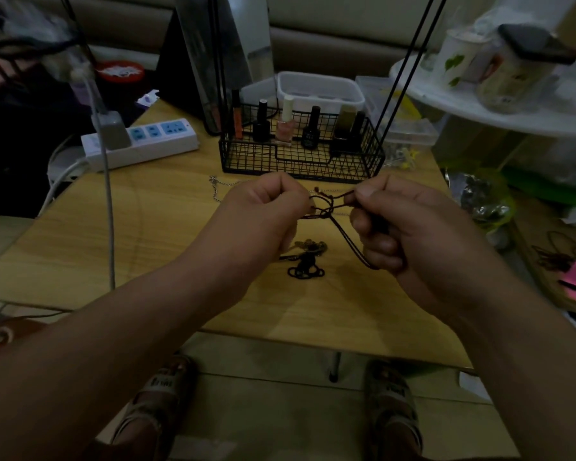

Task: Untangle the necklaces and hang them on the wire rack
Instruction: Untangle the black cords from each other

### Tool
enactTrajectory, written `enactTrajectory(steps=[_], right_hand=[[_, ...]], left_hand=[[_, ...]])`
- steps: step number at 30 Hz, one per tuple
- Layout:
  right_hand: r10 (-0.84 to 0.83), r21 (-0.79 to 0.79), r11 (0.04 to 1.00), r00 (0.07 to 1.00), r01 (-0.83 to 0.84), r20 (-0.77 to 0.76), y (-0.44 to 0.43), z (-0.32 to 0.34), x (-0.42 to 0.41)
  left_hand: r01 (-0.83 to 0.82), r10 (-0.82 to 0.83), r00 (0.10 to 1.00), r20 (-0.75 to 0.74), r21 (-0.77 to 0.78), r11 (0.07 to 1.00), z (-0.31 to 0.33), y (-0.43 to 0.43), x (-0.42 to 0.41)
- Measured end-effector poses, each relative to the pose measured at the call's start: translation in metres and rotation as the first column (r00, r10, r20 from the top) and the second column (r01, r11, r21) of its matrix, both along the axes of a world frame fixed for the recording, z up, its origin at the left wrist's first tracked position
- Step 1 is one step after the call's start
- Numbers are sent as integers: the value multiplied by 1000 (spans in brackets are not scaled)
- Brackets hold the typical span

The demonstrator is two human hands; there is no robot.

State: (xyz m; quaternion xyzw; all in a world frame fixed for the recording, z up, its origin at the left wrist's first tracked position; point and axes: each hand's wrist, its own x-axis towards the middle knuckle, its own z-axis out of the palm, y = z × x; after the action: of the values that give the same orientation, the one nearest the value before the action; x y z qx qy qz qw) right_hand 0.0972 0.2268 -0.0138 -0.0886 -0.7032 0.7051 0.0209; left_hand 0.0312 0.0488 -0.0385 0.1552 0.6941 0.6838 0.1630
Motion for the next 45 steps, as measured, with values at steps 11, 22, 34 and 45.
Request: enactTrajectory(steps=[11, 22, 34, 45], right_hand=[[41, -299, 953, 999, -47, -24, 3, 5, 0], [47, -243, 968, 995, -67, -88, 1, 5, -2], [19, -182, 983, 999, -28, -50, 3, 0, -3], [74, 56, 995, 996, -77, 56, -3, 1, -1]], left_hand=[[39, -39, 999, -11, 67, 997, 1, -3, -1], [57, -57, 998, -3, 105, 993, 2, -3, 0], [114, -114, 993, -14, 116, 987, 8, -7, 3], [109, -106, 992, -66, 43, 993, 8, -8, 3]])
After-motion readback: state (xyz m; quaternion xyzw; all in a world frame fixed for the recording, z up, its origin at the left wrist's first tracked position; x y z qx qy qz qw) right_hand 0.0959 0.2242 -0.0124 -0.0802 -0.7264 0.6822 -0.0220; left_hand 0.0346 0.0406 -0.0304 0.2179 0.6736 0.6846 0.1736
